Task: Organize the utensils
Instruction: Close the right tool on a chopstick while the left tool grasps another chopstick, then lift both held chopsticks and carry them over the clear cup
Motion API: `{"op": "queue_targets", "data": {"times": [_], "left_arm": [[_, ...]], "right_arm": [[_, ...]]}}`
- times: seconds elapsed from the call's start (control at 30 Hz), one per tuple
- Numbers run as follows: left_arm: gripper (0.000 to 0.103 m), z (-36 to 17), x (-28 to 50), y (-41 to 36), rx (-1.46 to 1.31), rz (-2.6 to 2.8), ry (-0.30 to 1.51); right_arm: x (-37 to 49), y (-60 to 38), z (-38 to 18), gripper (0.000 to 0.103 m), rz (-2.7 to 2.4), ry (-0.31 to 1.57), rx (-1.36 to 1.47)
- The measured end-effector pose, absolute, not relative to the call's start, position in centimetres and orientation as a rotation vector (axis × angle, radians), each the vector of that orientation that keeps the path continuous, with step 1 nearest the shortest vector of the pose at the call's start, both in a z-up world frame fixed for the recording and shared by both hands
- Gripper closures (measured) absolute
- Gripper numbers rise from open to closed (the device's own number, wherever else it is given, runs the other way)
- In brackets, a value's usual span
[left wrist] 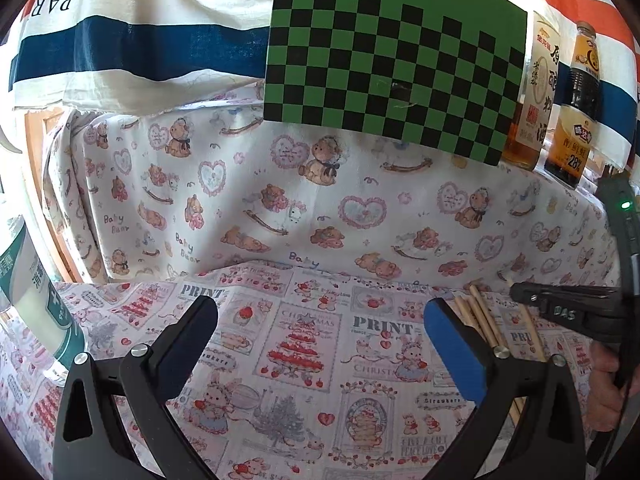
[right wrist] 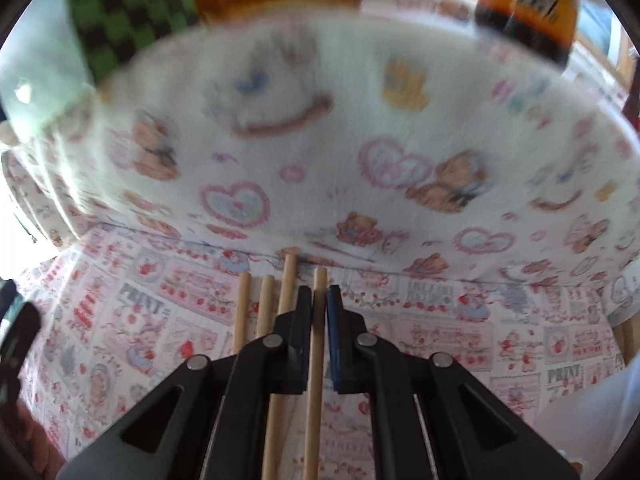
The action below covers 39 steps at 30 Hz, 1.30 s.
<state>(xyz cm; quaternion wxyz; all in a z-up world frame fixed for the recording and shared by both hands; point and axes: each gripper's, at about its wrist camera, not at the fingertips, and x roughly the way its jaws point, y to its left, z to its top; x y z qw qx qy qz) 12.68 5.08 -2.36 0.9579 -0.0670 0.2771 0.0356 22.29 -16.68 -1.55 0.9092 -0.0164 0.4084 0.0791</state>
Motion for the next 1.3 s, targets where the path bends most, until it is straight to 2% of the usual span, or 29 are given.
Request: {"op": "queue_targets", "data": {"times": [0.23, 0.27, 0.4, 0.43, 0.6, 0.77, 1.17, 1.3], "left_arm": [[0.001, -1.9, 13.8, 3.6, -0.144, 0.068, 0.701], [0.004, -1.7, 14.3, 2.9, -0.138, 0.064, 0.723], [0.024, -1.3, 17.1, -0.2, -0.118, -0.016, 0.844], [0.027, -1.7, 17.8, -0.8, -0.128, -0.050, 0.874], [0.068, -4.4, 20.7, -2.7, -0.209, -0.112, 1.008], [0.070, -4.0, 22.4, -4.1, -0.202, -0.103, 0.981], [0.078, -5.9, 26.1, -5.6, -0.240, -0.129, 1.104], [0.086, -5.8, 26.5, -6.0, -0.200, -0.061, 1.081]], "right_arm": [[16.9, -18.2, 5.3, 0.096, 0.207, 0.608, -0.001], [16.7, -18.4, 5.7, 0.096, 0.199, 0.598, -0.009], [16.7, -19.6, 6.8, 0.096, 0.171, 0.595, 0.013], [16.6, -19.7, 7.2, 0.096, 0.170, 0.602, 0.024], [15.7, -22.0, 8.8, 0.096, 0.151, 0.604, 0.042], [13.6, -22.9, 11.0, 0.096, 0.152, 0.513, 0.041], [9.3, -24.3, 15.2, 0.097, 0.128, 0.361, 0.028], [9.1, -25.0, 15.5, 0.097, 0.123, 0.353, 0.042]]}}
